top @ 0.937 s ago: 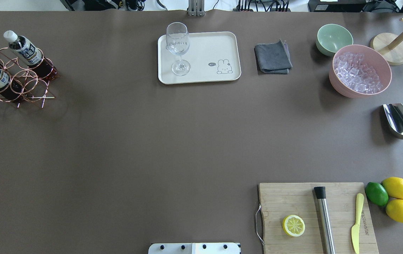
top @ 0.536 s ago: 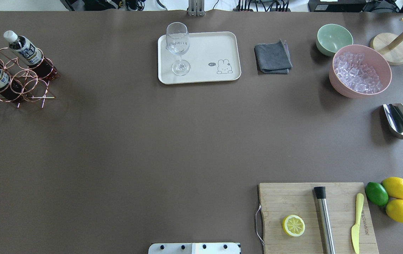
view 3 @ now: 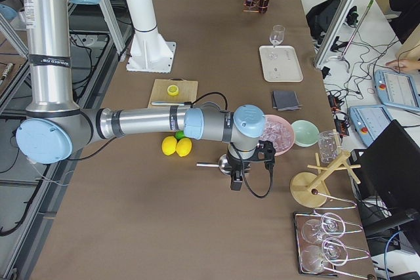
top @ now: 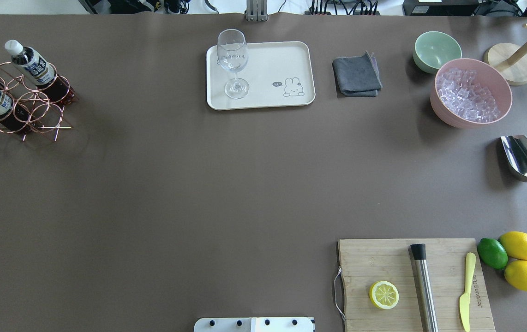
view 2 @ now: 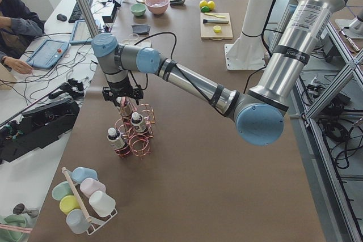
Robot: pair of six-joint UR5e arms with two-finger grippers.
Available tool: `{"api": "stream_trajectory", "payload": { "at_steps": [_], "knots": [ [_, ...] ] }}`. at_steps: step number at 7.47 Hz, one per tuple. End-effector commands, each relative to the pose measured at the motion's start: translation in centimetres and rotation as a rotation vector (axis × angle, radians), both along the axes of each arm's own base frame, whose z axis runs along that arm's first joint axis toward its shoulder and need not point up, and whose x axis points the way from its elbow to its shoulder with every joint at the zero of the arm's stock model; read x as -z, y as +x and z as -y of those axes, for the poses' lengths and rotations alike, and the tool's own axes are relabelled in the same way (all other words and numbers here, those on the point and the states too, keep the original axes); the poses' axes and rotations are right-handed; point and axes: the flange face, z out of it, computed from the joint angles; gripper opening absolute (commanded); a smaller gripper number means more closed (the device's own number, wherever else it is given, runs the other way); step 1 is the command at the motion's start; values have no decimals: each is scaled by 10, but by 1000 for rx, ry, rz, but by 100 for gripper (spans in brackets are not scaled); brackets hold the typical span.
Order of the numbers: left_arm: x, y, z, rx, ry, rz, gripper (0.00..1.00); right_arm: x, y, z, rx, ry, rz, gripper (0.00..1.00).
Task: Take tea from basket to plate
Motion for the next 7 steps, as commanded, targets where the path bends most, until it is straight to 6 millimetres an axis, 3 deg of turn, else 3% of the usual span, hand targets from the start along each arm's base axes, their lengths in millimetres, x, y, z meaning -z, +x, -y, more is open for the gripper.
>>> {"api": "stream_trajectory", "payload": {
  "at_steps": [1, 3, 4, 5, 7],
  "knots": [
    [0, 1, -2, -20, 23, 2, 77, -1, -1, 0, 2, -2, 0, 100],
    [0, 1, -1, -30, 62, 3, 54, -2, -1, 0, 0, -5, -2, 100],
    [-1, 1, -1, -30, 60, 5, 26, -2, 0, 0, -1, -5, -2, 100],
    [-1, 0, -1, -28, 59, 5, 12, -1, 0, 0, -1, -3, -2, 100],
    [3, -5, 1, -20, 65, 7, 0, 0, 1, 0, -1, 1, -2, 100]
  ]
}}
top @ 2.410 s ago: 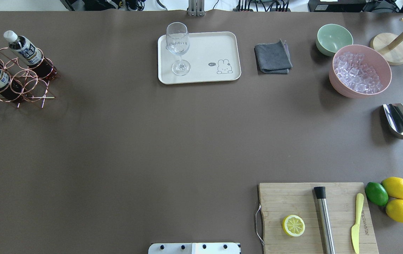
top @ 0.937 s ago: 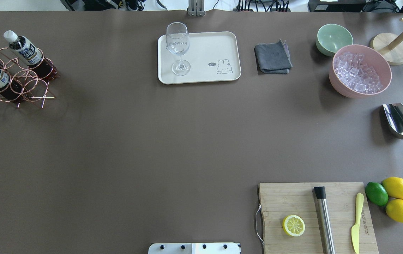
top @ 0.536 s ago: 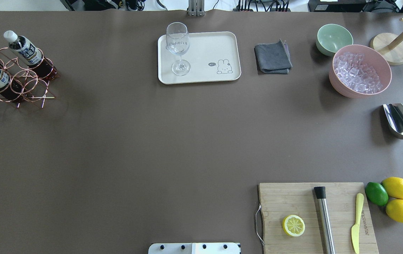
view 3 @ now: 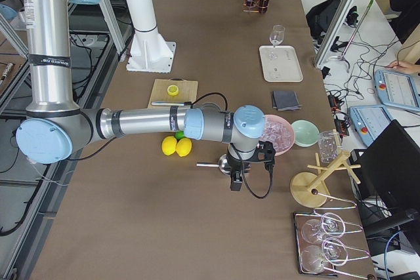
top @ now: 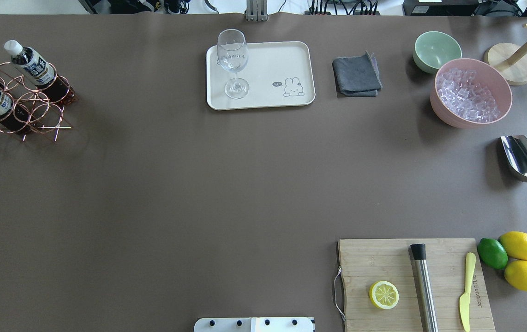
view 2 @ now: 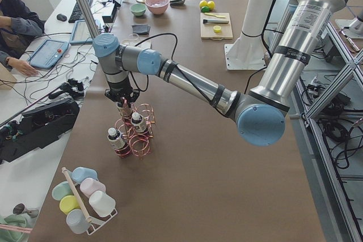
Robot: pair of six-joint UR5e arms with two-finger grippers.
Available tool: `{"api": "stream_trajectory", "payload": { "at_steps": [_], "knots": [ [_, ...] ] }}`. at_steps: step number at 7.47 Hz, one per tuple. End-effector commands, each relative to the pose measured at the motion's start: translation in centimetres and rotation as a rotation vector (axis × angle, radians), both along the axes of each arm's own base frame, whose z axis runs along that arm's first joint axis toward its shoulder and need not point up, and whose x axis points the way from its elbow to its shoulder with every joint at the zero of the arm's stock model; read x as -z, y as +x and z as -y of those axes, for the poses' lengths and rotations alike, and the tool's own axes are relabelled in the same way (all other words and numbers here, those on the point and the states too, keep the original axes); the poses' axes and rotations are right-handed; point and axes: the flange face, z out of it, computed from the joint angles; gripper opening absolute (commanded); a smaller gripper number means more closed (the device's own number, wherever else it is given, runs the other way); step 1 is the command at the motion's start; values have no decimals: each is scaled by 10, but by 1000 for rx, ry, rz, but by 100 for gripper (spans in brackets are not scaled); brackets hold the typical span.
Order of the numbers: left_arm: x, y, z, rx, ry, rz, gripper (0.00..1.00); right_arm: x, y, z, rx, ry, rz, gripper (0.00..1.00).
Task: Take tea from basket to plate
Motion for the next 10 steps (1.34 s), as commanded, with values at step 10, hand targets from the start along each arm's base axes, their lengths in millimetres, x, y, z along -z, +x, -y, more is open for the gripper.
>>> {"api": "stream_trajectory", "payload": {
  "at_steps": [10],
  "knots": [
    [78, 2, -16, 2, 118, 16, 0, 2, 2, 0, -3, 6, 2, 100]
  ]
}}
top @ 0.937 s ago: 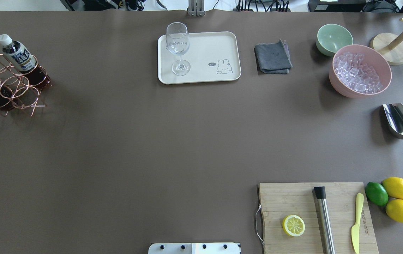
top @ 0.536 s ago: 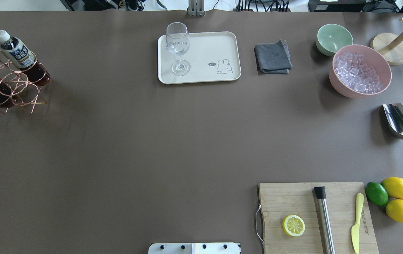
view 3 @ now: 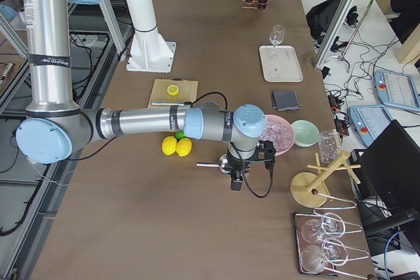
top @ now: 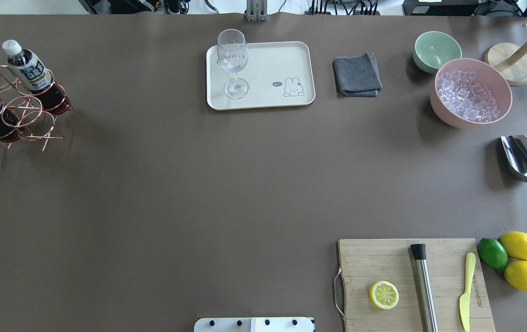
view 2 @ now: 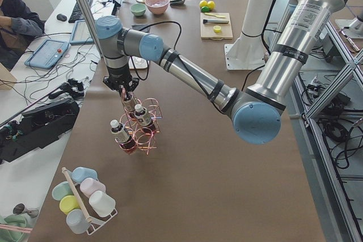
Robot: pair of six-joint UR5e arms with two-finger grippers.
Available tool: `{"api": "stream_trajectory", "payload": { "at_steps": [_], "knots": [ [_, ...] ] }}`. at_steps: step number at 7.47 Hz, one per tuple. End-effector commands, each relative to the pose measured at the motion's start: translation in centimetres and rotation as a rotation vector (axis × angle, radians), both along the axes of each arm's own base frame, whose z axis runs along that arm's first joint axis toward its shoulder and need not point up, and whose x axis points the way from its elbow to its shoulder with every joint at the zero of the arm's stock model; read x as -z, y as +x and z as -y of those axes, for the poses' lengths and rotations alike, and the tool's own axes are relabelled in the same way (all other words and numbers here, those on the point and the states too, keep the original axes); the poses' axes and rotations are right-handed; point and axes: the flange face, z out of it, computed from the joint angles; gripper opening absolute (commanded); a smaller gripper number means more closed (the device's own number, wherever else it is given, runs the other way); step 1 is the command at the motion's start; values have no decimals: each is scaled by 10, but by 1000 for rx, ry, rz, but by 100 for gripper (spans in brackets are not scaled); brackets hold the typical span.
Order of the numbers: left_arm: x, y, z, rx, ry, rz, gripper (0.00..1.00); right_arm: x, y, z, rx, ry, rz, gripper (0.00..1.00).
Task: Take tea from basket to plate
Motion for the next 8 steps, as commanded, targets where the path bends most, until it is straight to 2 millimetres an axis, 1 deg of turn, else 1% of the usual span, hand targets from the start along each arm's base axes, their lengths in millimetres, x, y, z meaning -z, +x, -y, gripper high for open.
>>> {"api": "stream_trajectory", "payload": {
  "at_steps": [1, 2, 3, 4, 5, 6, 7, 8],
  "knots": [
    [45, 17, -16, 14, 66, 3, 0, 0, 1, 0, -2, 0, 1, 100],
    [64, 35, -23, 19, 71, -10, 0, 1, 1, 0, -3, 1, 0, 100],
    [74, 44, -30, 41, 52, -30, 0, 2, 0, 2, 0, 5, 1, 100],
    [92, 57, -39, 56, 49, -49, 0, 6, -2, 3, 5, 16, 3, 100],
    [109, 68, -40, 73, 42, -65, 0, 4, -2, 2, 4, 24, 4, 100],
    [132, 83, -48, 71, 38, -83, 0, 4, -2, 2, 4, 26, 6, 100],
    [155, 98, -68, 88, 11, -89, 0, 4, -2, 2, 4, 26, 7, 100],
    [169, 107, -79, 104, 11, -85, 0, 2, -4, 2, 8, 24, 3, 100]
  ]
}}
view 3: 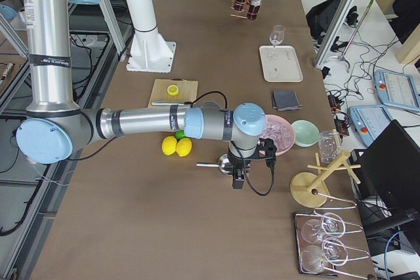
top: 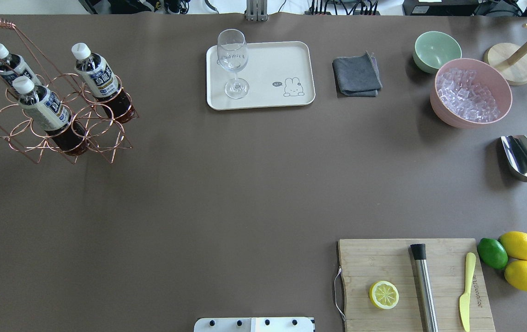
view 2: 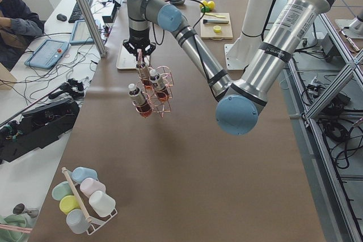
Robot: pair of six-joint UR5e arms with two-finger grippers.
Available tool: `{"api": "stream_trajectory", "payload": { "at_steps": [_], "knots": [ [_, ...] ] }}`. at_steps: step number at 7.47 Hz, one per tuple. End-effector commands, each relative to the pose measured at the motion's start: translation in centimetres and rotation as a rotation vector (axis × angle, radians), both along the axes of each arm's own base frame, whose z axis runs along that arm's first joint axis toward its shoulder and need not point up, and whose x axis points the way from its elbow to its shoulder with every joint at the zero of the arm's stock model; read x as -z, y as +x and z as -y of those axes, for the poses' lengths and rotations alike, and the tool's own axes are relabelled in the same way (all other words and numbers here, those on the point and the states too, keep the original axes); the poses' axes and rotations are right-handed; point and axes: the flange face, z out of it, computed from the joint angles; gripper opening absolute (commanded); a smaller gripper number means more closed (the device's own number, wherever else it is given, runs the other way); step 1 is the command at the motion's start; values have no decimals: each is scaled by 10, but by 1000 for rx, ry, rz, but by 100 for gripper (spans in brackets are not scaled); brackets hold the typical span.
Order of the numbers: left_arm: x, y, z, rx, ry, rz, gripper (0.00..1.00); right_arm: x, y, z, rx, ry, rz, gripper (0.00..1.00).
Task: Take tea from basket to plate
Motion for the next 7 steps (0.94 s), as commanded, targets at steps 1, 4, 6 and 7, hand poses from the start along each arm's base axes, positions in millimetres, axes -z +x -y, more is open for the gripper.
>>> {"api": "stream_trajectory", "payload": {
  "at_steps": [1, 4, 6, 7],
  "knots": [
    [48, 27, -33, 44, -35, -23, 0, 1, -6, 0, 12, 4, -2, 100],
    [94, 56, -58, 86, -78, -90, 0, 49, -45, 31, 22, 260, 38, 100],
    [117, 101, -105, 114, -120, -91, 0, 91, -131, 52, 55, 362, 109, 100],
    [129, 124, -125, 115, -142, -109, 0, 125, -153, 68, 1, 354, 147, 100]
  ]
}}
